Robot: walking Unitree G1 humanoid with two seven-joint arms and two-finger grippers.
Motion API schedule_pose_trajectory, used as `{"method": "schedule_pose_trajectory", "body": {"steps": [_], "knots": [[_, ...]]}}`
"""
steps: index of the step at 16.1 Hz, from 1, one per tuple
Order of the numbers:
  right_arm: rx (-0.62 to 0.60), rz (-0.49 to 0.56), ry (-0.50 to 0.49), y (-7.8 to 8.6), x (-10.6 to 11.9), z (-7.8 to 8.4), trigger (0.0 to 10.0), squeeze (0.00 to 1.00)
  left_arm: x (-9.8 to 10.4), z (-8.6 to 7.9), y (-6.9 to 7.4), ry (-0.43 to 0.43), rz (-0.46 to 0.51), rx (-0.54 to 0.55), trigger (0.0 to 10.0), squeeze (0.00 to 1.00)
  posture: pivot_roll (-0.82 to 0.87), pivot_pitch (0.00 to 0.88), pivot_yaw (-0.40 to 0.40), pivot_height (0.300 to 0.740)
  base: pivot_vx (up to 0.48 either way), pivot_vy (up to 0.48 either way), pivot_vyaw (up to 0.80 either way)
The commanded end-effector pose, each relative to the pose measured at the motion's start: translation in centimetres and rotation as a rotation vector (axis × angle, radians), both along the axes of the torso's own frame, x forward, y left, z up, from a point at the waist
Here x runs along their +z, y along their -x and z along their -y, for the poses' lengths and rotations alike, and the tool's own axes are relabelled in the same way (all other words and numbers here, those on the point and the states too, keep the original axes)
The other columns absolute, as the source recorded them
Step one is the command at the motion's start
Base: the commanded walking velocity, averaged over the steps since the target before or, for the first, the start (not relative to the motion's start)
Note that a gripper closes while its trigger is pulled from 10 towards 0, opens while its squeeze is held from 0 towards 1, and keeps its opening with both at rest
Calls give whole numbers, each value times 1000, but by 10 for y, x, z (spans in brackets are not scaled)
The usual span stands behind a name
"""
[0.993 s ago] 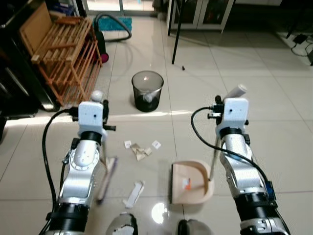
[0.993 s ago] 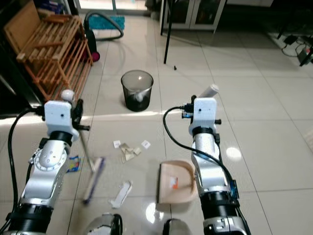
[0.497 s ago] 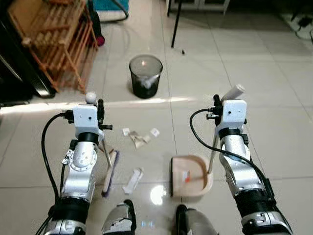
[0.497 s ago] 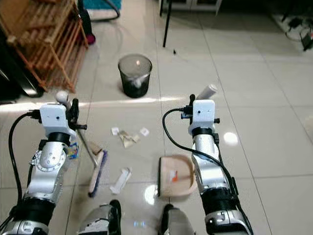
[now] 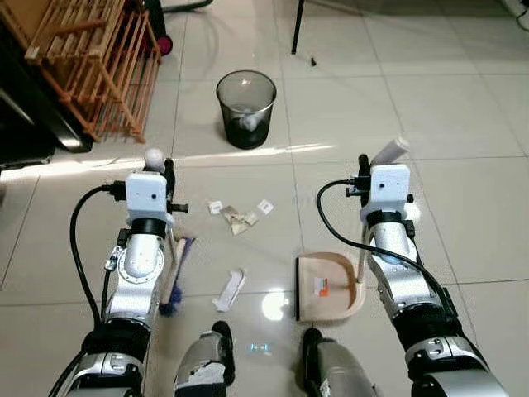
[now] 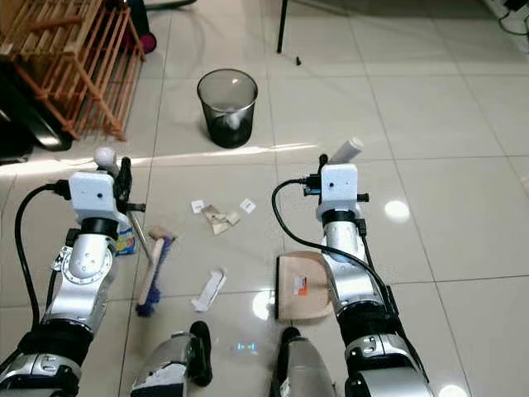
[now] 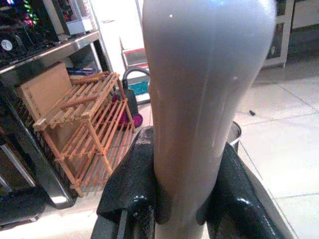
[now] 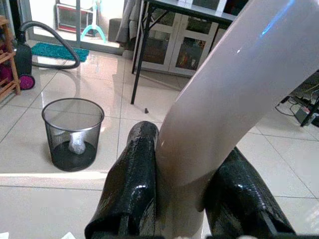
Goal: Sweep floor
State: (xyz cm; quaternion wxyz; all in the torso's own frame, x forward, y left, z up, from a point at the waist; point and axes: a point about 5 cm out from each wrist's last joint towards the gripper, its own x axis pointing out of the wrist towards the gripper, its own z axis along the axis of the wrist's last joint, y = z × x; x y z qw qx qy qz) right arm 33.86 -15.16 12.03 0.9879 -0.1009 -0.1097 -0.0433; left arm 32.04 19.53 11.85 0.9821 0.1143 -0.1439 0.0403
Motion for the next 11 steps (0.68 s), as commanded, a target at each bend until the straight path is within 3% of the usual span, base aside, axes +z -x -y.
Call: {"method": "schedule_pose_trajectory", "body": {"steps": [1, 5, 7, 11], "knots": [[6, 35, 25, 1, 1, -2, 10000, 0, -6, -3, 1, -16, -12, 10, 10000, 0, -26, 379, 15, 740, 0, 0, 0], [-5, 39, 49, 2, -6, -10, 10000, 0, -12, 4, -2, -22, -31, 3, 10000, 0, 4, 385, 16, 740, 0, 0, 0], [27, 28, 20, 5, -11, -24, 10000, 0, -17, 8, -5, 44, -58, 19, 10000, 0, 8, 382, 21, 740, 0, 0, 0], [12, 51, -107, 6, -6, -33, 10000, 0, -16, 18, -8, 143, -50, 20, 10000, 0, 4, 382, 27, 740, 0, 0, 0]]}}
